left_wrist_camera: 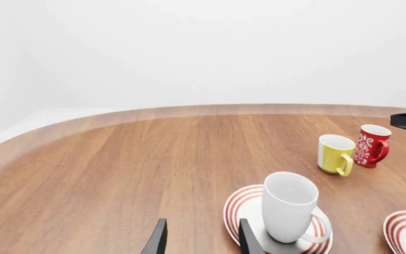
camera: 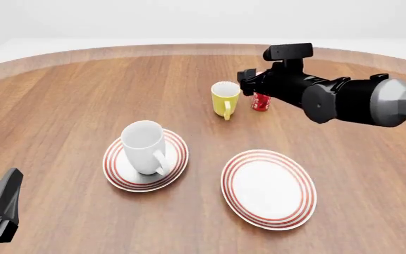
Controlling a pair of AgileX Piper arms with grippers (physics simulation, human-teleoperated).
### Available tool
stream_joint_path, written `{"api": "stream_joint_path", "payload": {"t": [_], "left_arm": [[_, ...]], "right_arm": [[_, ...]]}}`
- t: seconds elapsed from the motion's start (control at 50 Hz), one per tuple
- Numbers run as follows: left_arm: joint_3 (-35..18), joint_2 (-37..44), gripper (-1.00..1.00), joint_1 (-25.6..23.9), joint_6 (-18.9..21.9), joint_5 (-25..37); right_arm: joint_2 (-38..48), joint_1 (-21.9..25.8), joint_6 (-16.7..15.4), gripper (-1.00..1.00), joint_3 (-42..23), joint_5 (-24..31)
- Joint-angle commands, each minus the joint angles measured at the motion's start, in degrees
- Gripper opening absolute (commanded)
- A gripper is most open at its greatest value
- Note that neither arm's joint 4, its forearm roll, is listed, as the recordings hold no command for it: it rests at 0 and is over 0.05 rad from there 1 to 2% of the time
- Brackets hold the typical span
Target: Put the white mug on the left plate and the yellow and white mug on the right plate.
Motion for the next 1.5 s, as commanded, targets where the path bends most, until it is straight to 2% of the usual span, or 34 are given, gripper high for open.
{"api": "stream_joint_path", "payload": {"t": [0.02,1.5], "left_arm": [[0.0,0.0,1.0,0.0,0.0,0.0],[0.0,0.0,1.0,0.0,0.0,0.0]], "right_arm": [[3.73,0.71,-0.71,1.0,-3.08,0.79],[15.07,2.26,0.31,1.0,-11.33,3.35]]}}
